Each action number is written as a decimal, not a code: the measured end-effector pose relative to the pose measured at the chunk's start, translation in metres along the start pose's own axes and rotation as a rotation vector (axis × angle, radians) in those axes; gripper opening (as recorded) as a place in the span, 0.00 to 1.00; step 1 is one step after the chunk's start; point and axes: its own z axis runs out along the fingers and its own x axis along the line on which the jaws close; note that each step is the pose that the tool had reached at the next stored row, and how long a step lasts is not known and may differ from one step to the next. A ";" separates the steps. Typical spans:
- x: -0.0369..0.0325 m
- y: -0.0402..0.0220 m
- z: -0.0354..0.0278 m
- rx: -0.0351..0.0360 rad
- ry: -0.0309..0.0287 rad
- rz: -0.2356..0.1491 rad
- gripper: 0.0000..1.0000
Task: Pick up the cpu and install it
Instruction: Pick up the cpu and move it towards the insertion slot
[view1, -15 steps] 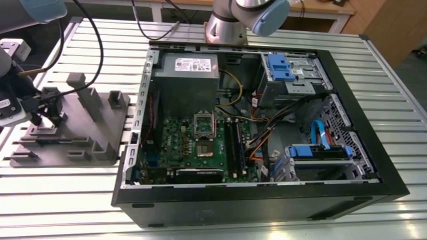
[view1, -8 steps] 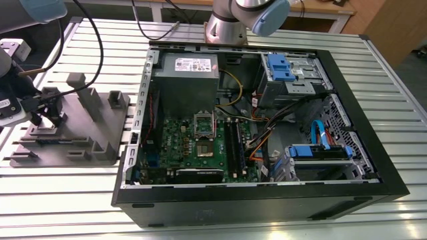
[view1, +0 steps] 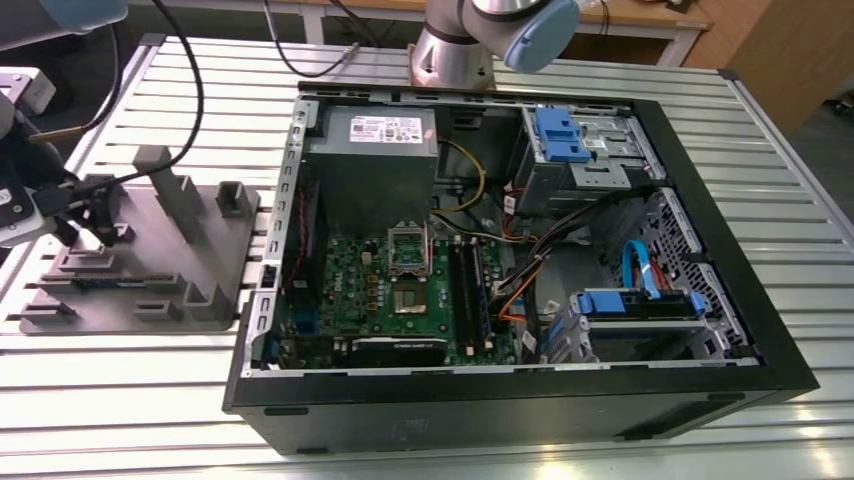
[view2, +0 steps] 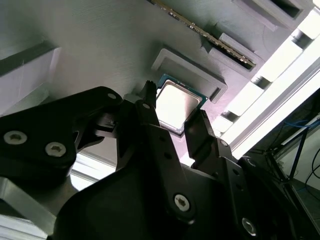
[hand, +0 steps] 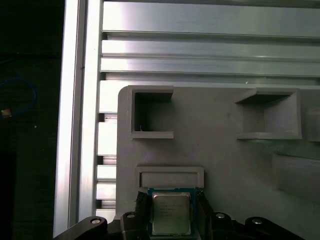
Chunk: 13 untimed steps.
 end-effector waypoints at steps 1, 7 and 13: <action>-0.0001 0.0001 -0.0017 0.0000 0.0000 0.000 0.47; -0.0003 0.0009 -0.0113 0.0000 0.0000 0.000 0.47; -0.0006 0.0018 -0.0229 -0.0001 -0.0001 0.000 0.47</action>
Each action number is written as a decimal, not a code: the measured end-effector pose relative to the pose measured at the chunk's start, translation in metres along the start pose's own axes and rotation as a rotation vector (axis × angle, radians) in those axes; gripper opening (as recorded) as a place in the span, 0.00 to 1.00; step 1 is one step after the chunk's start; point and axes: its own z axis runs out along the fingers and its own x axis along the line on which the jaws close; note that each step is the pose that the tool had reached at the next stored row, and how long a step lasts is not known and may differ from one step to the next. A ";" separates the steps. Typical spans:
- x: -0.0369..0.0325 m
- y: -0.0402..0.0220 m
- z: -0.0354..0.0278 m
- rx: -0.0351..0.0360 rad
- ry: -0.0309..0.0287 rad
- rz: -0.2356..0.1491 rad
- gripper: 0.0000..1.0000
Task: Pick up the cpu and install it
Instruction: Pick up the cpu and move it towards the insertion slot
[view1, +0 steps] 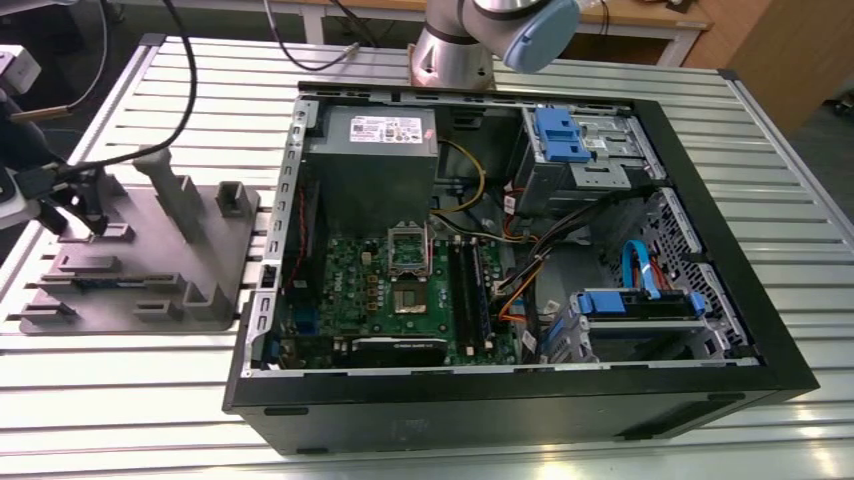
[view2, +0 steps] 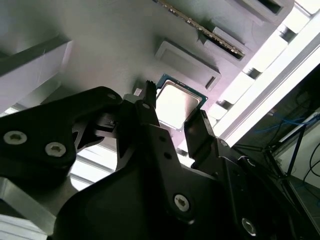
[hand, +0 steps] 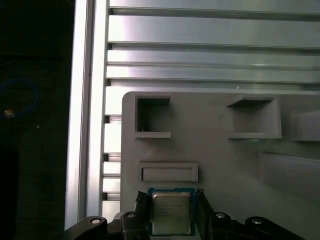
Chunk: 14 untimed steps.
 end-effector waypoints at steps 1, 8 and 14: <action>0.0000 0.0001 -0.0019 0.0001 0.0001 0.000 0.47; -0.0004 0.0014 -0.0180 0.0001 0.0001 0.000 0.47; -0.0008 0.0026 -0.0341 0.0001 0.0002 0.000 0.47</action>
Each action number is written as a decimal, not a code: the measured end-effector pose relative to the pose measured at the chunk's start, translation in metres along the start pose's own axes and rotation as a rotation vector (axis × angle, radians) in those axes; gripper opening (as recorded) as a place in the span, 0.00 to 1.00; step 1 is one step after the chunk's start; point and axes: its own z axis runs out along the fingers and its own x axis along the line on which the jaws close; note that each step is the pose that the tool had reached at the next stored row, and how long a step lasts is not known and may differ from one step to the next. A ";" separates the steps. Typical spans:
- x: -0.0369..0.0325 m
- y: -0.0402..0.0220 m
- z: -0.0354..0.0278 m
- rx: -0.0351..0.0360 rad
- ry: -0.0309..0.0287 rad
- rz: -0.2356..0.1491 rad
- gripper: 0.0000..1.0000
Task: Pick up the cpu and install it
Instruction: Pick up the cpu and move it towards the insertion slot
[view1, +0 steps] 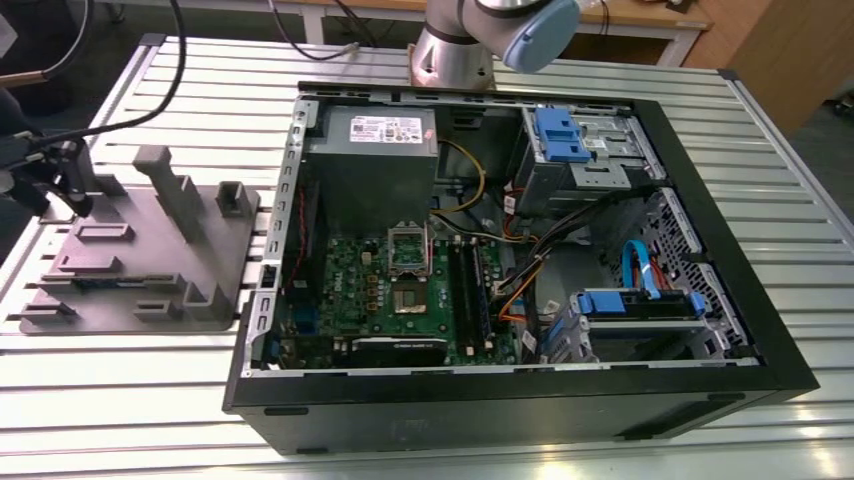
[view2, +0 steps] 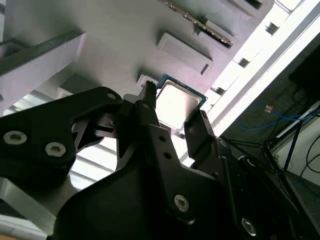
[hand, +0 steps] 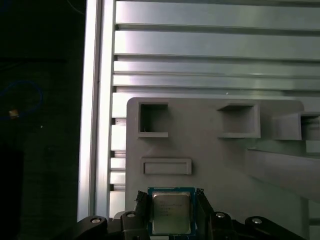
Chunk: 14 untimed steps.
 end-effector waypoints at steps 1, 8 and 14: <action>-0.0001 0.0002 -0.0028 0.0000 0.0000 0.000 0.47; -0.0007 0.0018 -0.0234 0.0000 -0.0001 0.000 0.47; -0.0012 0.0035 -0.0442 0.0000 0.0000 0.000 0.47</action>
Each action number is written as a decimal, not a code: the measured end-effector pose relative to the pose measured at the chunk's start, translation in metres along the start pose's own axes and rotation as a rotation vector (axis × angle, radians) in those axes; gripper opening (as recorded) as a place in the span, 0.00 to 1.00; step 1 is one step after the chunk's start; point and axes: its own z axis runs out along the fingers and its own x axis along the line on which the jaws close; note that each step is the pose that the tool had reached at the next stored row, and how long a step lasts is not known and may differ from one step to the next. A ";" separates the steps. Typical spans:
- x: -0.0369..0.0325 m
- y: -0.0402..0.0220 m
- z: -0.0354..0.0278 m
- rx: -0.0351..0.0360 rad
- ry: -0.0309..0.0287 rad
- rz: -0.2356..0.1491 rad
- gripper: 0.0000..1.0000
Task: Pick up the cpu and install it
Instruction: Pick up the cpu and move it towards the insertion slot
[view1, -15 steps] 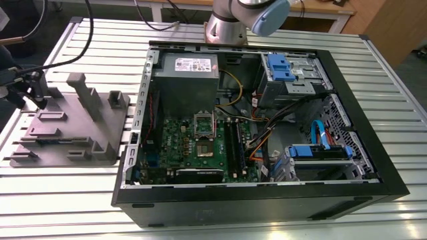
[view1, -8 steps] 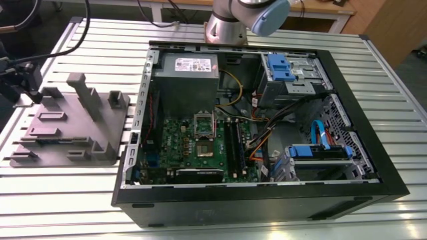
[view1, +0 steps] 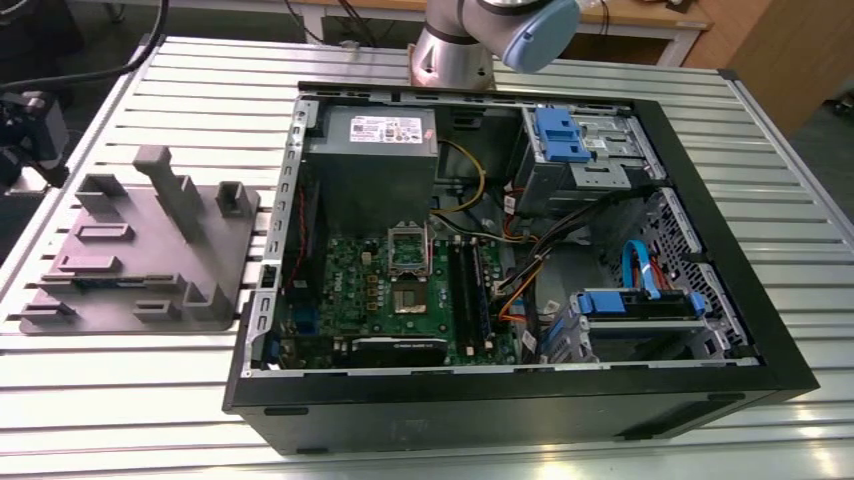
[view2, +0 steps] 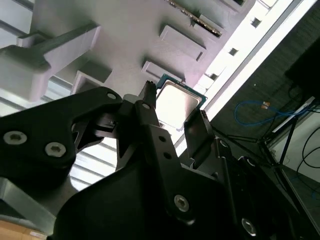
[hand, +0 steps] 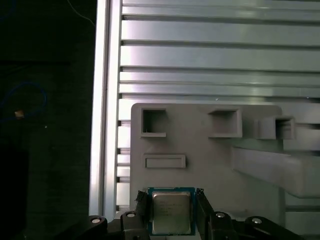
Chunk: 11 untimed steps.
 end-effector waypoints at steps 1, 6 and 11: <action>-0.0001 0.0003 -0.0036 -0.0001 -0.0001 0.000 0.47; -0.0005 0.0018 -0.0226 0.0000 0.0000 0.000 0.47; -0.0010 0.0032 -0.0406 -0.0001 -0.0001 0.000 0.47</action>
